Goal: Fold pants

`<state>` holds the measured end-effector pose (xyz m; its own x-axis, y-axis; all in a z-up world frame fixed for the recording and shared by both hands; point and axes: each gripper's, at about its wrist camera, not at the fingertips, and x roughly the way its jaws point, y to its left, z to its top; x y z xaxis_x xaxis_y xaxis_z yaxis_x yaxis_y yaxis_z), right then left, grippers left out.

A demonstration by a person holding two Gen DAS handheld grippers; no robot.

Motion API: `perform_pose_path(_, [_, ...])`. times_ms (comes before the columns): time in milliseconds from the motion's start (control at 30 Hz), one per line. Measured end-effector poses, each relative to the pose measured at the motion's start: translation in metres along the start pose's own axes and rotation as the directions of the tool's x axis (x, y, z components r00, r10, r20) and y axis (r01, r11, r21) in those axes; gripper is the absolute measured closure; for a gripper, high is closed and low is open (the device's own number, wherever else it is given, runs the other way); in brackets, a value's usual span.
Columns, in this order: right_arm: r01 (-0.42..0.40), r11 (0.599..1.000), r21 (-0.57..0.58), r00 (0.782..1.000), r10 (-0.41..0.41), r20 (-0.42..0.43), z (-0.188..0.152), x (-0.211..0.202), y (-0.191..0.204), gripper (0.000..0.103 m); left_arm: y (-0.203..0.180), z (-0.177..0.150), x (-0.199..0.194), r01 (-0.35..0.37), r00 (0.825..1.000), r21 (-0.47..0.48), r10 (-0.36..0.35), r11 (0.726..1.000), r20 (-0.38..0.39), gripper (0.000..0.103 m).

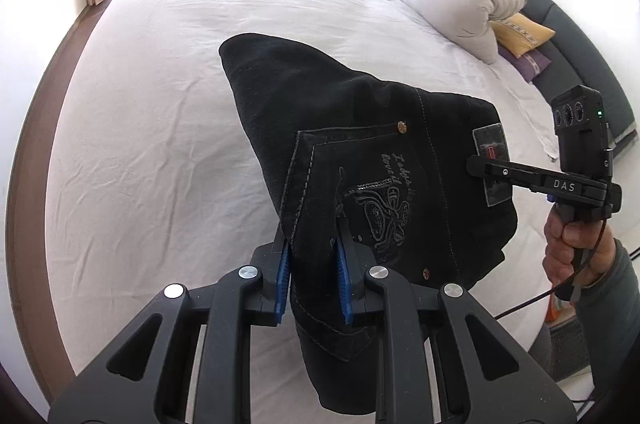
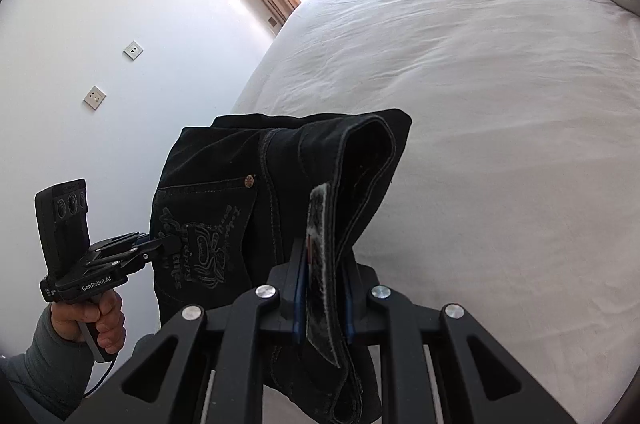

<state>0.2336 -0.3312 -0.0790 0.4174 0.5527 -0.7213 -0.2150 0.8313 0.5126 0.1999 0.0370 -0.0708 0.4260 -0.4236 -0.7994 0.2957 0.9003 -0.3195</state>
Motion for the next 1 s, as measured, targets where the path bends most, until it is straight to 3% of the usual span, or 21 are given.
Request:
perform_pose_path(167, [0.001,1.000,0.029,0.999,0.001,-0.054,0.018,0.046,-0.017,0.086,0.041,0.010,0.041,-0.040,0.998,-0.027,0.039,0.999,-0.057,0.084])
perform_pose_path(267, [0.004,0.997,0.071,0.997,0.002,-0.081,0.012,0.063,-0.033,0.085,0.048,0.009,0.059,-0.063,0.996,-0.022,0.061,0.998,-0.066,0.078])
perform_pose_path(367, [-0.008,0.992,0.123,0.996,0.019,-0.087,0.002,0.072,-0.050,0.073,0.044,0.009,0.067,-0.091,0.995,-0.010,0.091,0.996,-0.052,0.068])
perform_pose_path(433, [-0.015,0.987,0.160,0.997,0.027,-0.071,-0.005,0.072,-0.060,0.060,0.043,0.011,0.067,-0.136,0.990,0.001,0.136,0.991,-0.035,0.053])
perform_pose_path(467, [-0.032,0.984,0.175,0.997,0.043,-0.057,-0.008,0.070,-0.062,0.054,0.029,0.006,0.064,-0.154,0.988,0.005,0.154,0.988,-0.027,0.051])
perform_pose_path(667, [-0.024,0.983,0.182,0.999,0.030,-0.029,-0.020,0.054,-0.060,0.048,0.013,0.008,0.055,-0.242,0.970,0.004,0.242,0.970,0.002,0.043])
perform_pose_path(867, [0.037,0.990,0.134,0.999,-0.041,0.032,-0.024,0.014,-0.041,0.047,-0.007,-0.001,0.008,-0.315,0.945,0.016,0.312,0.949,0.098,0.024])
perform_pose_path(1000, [0.084,0.995,0.058,0.988,-0.091,0.122,-0.035,-0.028,-0.002,0.037,-0.030,-0.009,-0.035,-0.352,0.916,0.002,0.345,0.936,0.204,0.006])
